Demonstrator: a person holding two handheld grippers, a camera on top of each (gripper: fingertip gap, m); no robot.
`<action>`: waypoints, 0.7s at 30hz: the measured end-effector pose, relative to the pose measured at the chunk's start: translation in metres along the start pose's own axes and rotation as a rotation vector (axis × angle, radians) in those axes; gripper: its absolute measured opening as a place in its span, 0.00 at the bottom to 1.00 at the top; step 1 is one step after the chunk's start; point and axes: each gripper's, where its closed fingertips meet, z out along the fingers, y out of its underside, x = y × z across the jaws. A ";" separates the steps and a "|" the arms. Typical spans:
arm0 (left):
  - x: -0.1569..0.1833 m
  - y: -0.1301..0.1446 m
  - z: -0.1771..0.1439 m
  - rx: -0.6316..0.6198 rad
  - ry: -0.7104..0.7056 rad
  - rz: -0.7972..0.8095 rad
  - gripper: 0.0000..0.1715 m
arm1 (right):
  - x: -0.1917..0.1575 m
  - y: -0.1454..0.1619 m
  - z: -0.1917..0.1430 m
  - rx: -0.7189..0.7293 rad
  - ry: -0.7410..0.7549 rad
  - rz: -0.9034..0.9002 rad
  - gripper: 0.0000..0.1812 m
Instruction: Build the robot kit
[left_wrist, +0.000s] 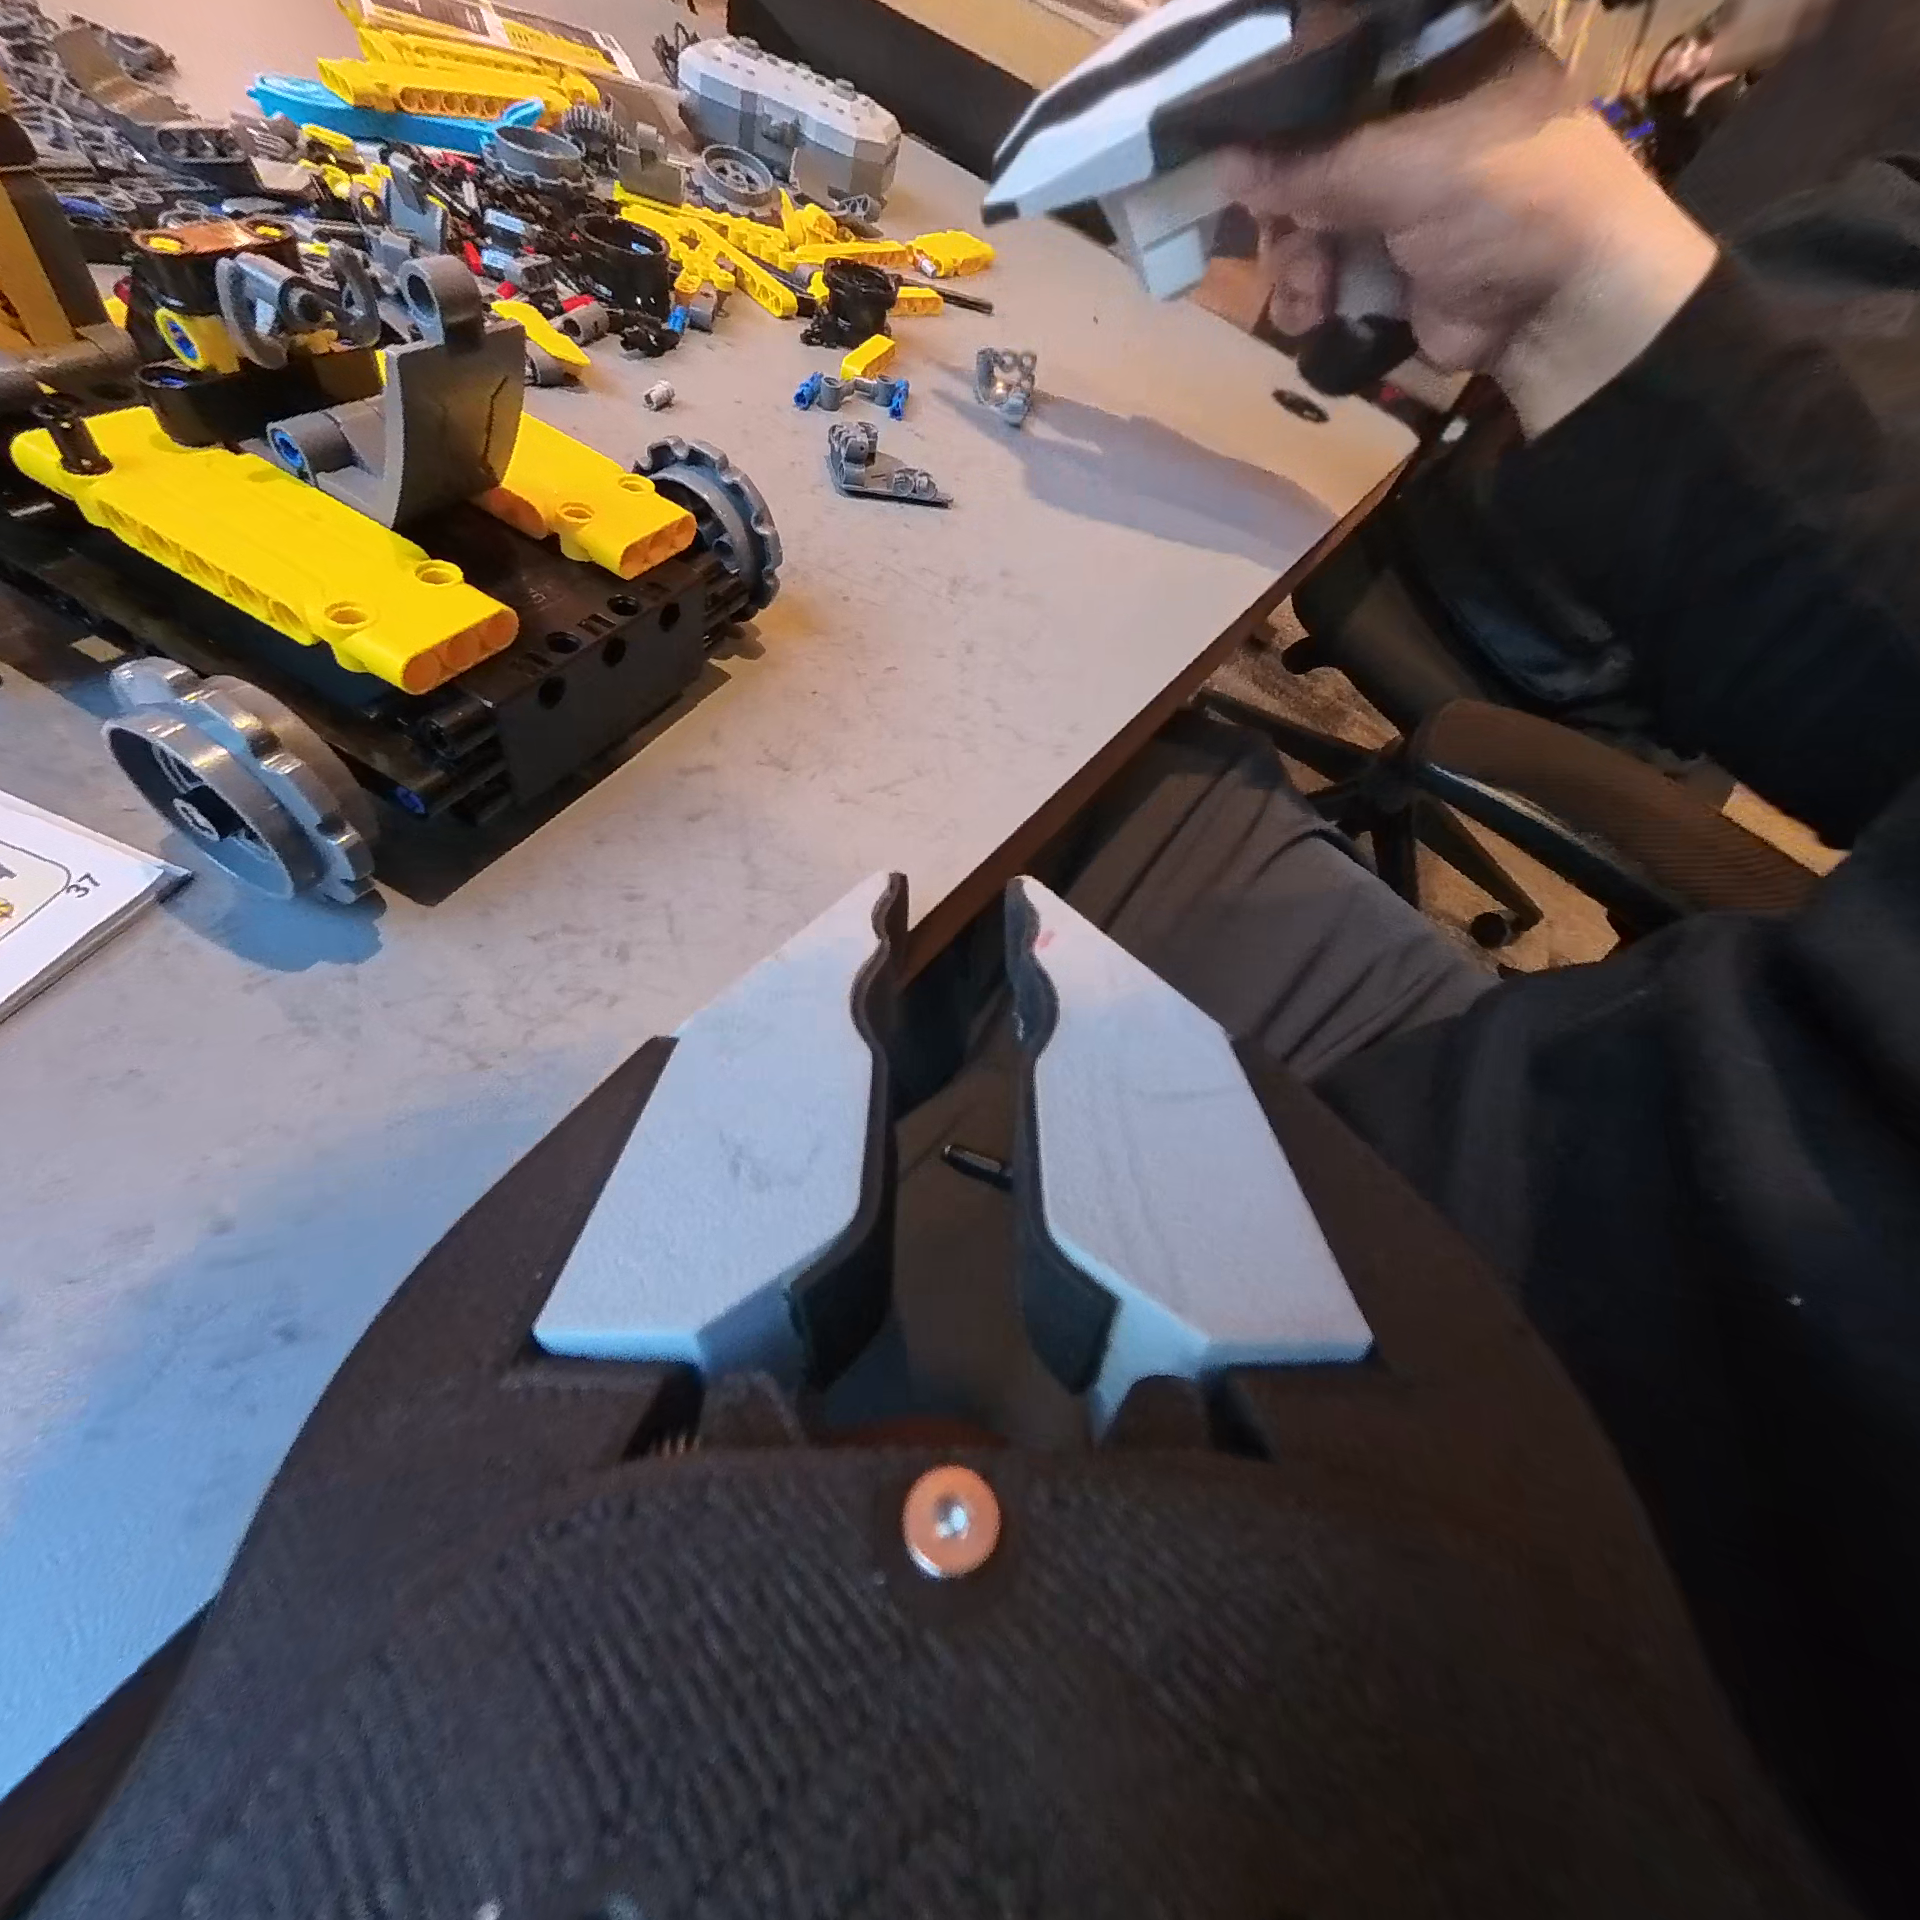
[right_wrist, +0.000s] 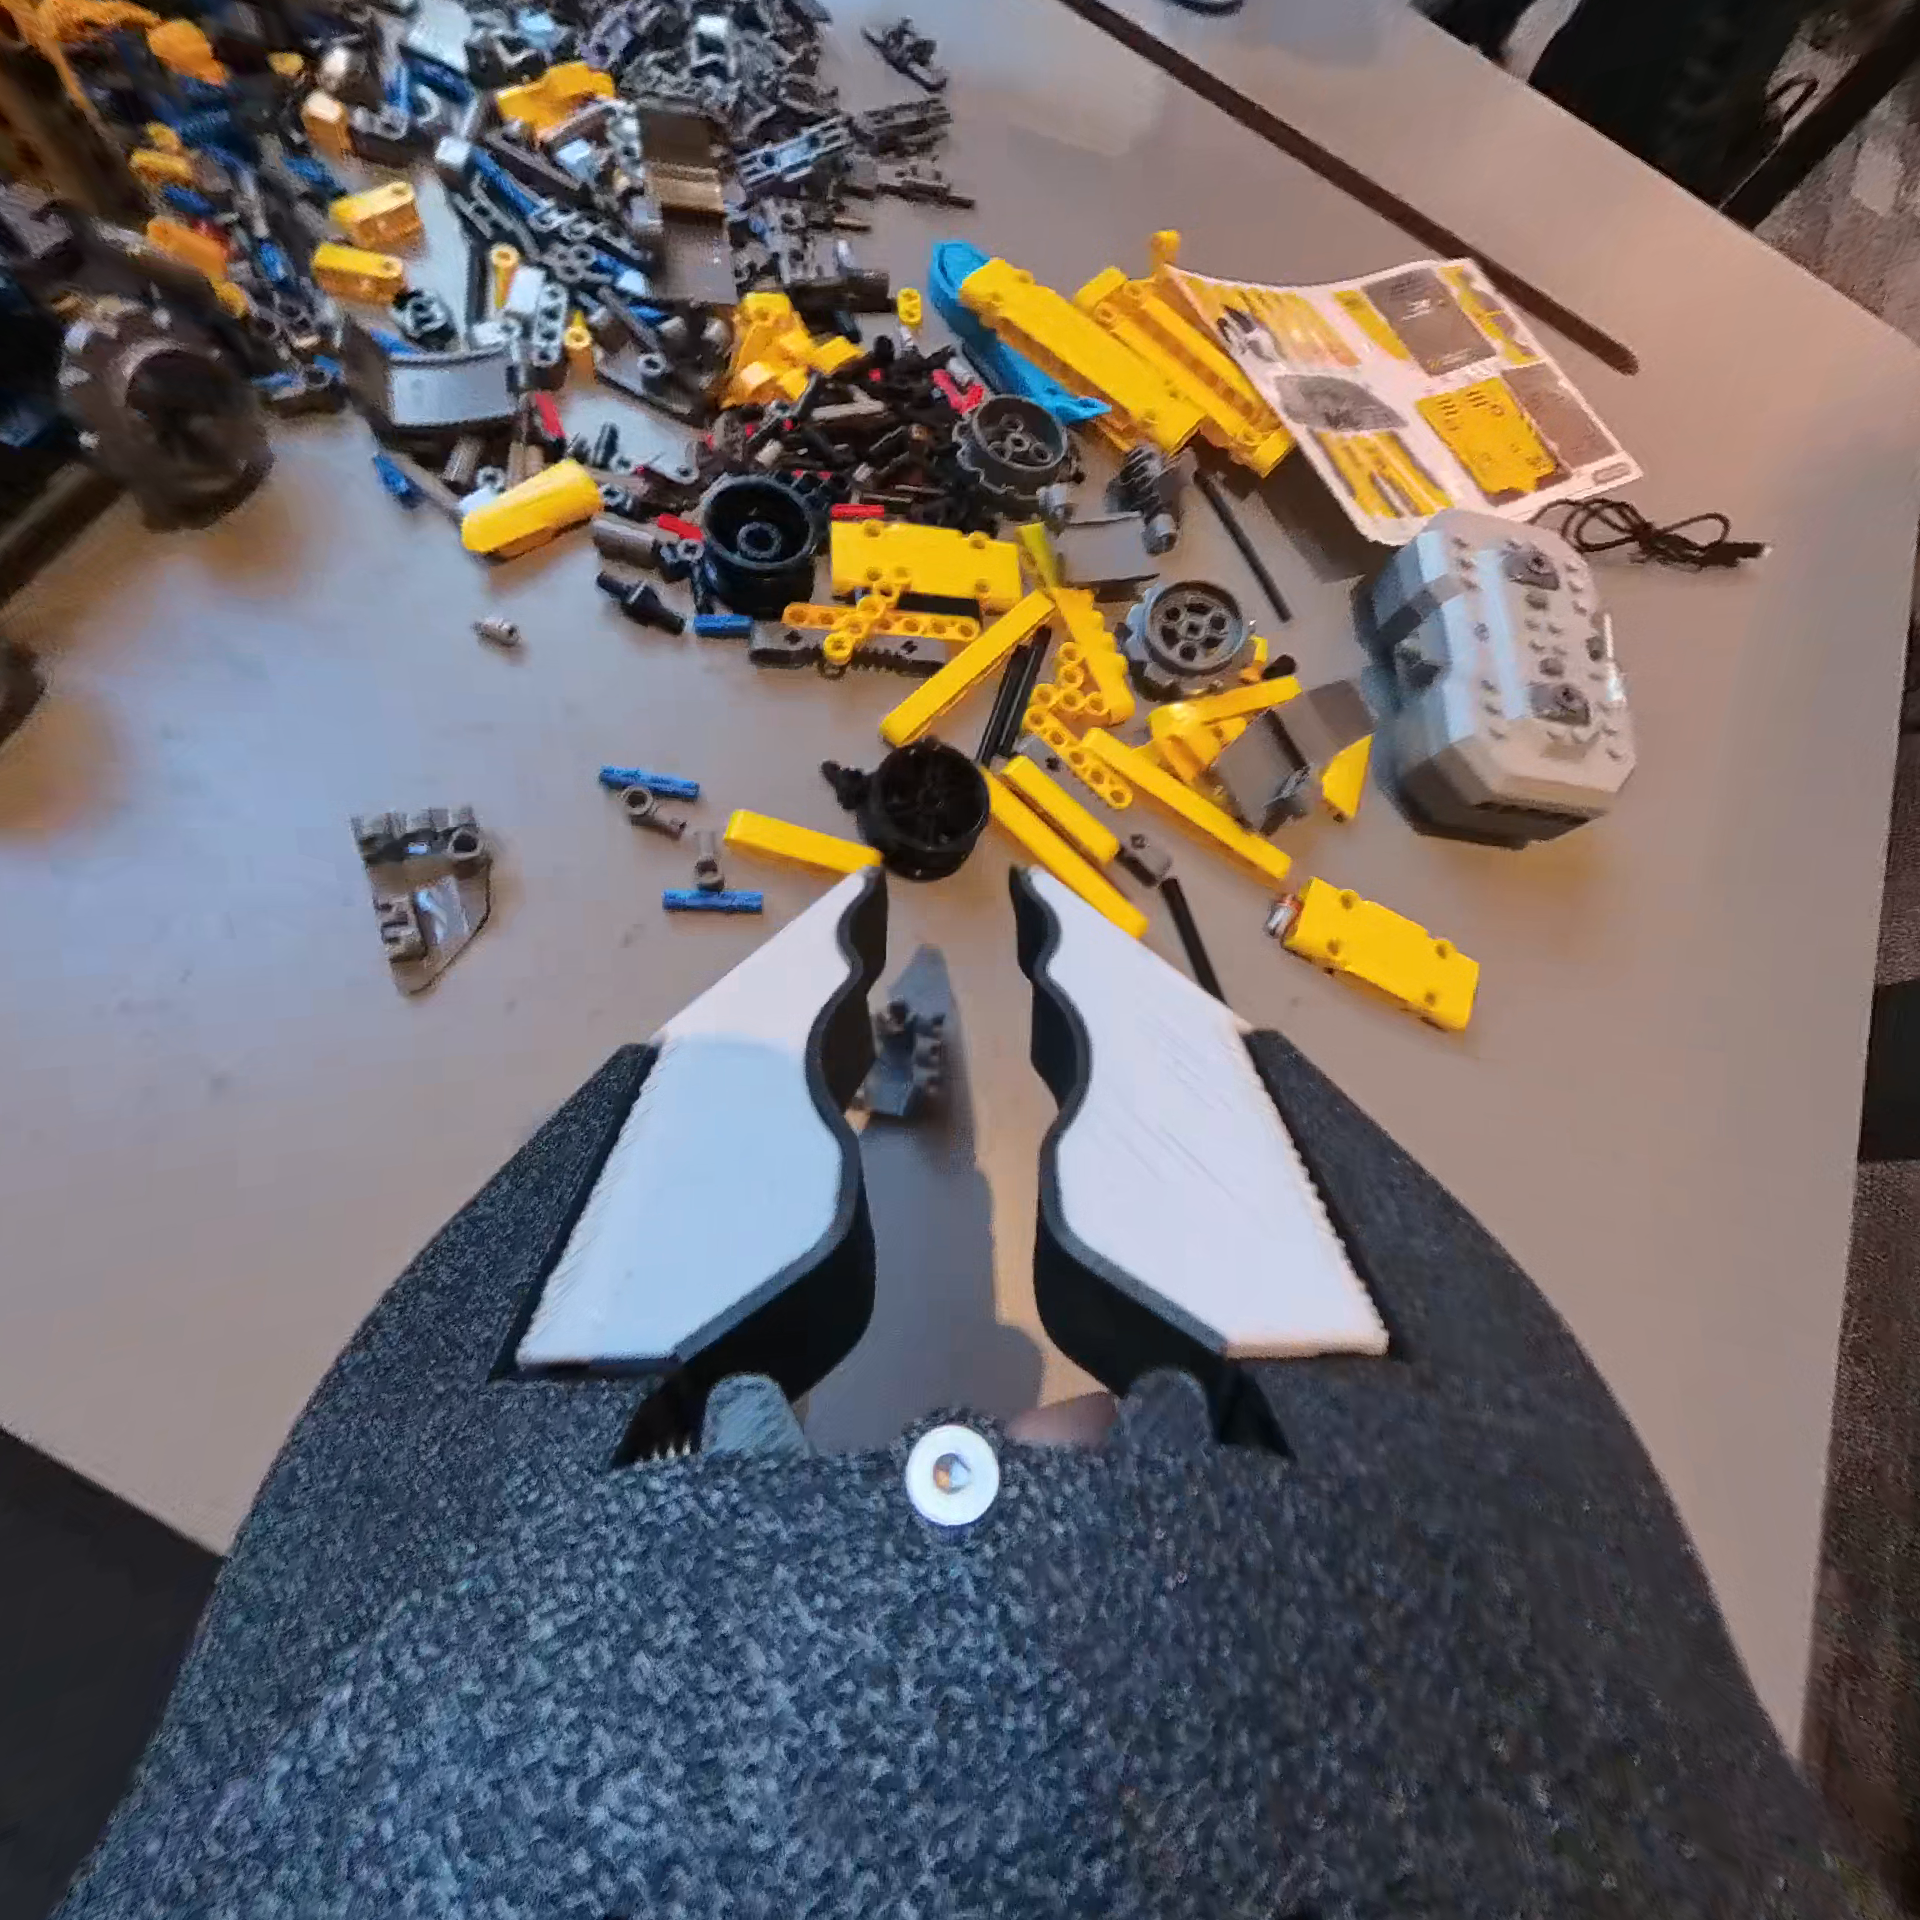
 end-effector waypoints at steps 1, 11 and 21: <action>0.000 0.000 0.000 0.001 0.002 -0.002 0.10 | 0.002 -0.005 0.001 0.005 -0.004 0.004 0.13; -0.001 0.000 0.003 -0.008 -0.010 0.016 0.10 | -0.063 -0.018 0.030 -0.200 -0.271 -0.185 0.15; 0.001 -0.001 -0.001 0.001 0.007 0.009 0.10 | -0.067 -0.008 0.042 -0.238 -0.375 -0.139 0.15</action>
